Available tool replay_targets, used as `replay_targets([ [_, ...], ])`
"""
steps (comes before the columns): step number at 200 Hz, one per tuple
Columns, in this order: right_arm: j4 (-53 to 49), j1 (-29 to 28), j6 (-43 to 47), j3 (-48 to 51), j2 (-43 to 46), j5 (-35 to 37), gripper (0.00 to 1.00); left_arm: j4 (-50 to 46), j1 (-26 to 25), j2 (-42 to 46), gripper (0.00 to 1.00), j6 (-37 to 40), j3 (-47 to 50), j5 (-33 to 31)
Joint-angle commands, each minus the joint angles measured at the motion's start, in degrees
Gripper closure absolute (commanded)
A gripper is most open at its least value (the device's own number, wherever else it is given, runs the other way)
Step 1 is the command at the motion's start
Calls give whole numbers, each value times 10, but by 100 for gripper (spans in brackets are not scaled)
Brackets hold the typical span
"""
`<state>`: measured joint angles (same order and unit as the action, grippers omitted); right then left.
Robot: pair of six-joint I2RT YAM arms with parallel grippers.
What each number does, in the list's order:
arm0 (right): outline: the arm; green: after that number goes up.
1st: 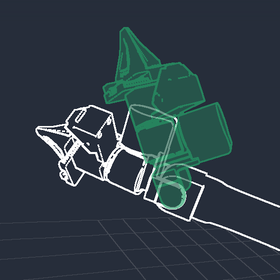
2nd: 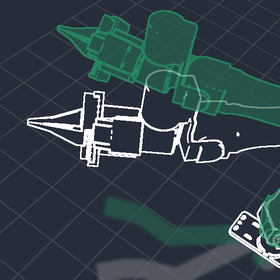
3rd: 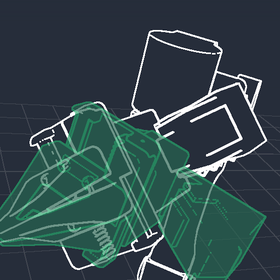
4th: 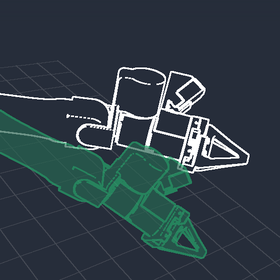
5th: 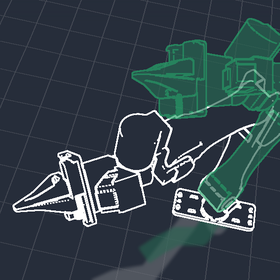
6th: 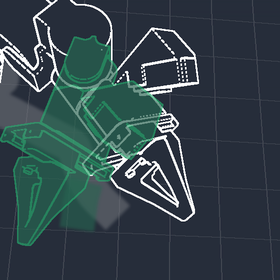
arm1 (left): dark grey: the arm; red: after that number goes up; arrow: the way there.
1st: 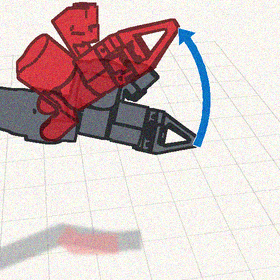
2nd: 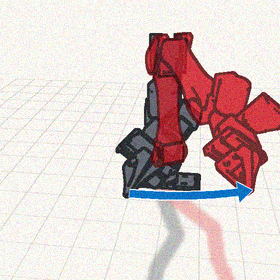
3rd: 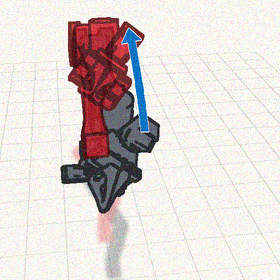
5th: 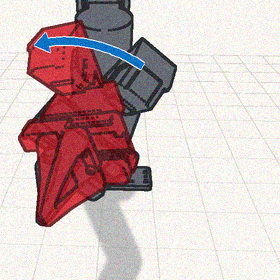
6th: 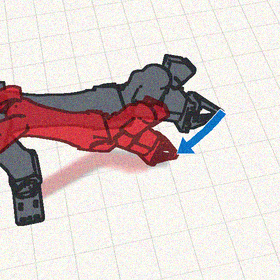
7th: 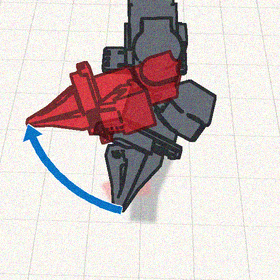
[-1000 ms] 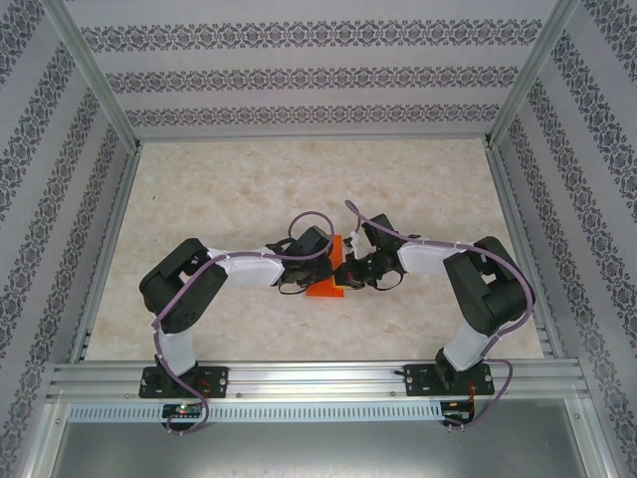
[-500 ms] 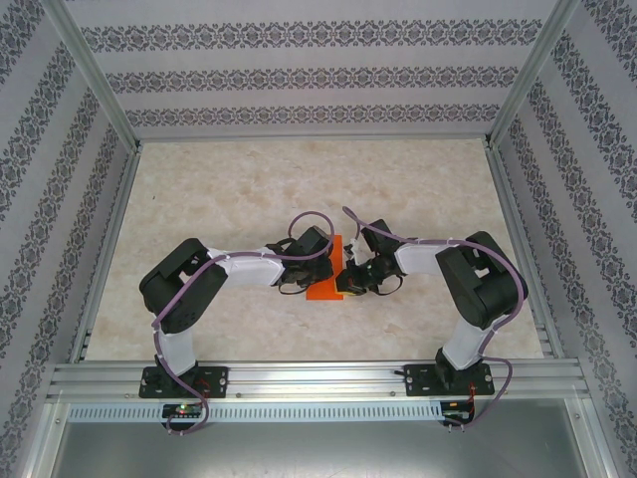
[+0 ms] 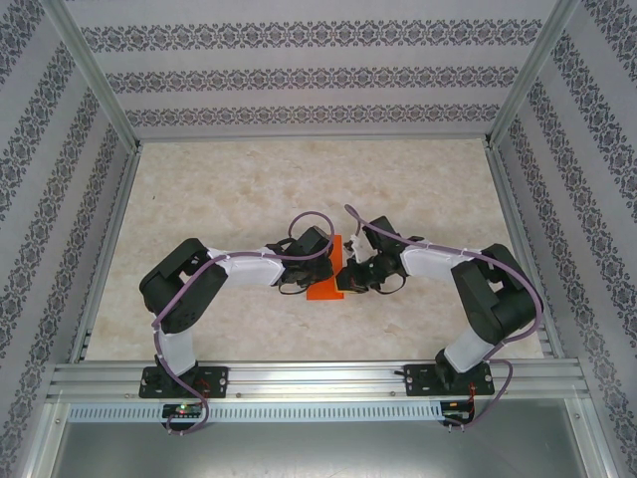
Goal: Fold a paper plane with a square sheet of paper (pick it up from the middle)
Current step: Fold the triangle a second time at the center of the table.
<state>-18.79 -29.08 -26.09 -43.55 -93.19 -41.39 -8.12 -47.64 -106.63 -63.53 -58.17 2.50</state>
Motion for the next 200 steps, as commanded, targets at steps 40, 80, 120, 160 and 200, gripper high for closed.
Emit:
replay_targets([
  [40,30,-18,-18,-2,-28,32,91,-6,3,-27,85,0,7,7],
  [80,-12,-2,10,10,-47,91,91,-11,3,-27,85,2,9,3],
  [120,-25,12,23,40,-50,115,91,-13,3,-28,85,4,12,1],
  [160,-8,22,-3,66,-32,99,91,-12,3,-30,85,3,12,0],
  [200,29,37,-29,112,-12,67,90,-8,3,-32,85,3,15,0],
])
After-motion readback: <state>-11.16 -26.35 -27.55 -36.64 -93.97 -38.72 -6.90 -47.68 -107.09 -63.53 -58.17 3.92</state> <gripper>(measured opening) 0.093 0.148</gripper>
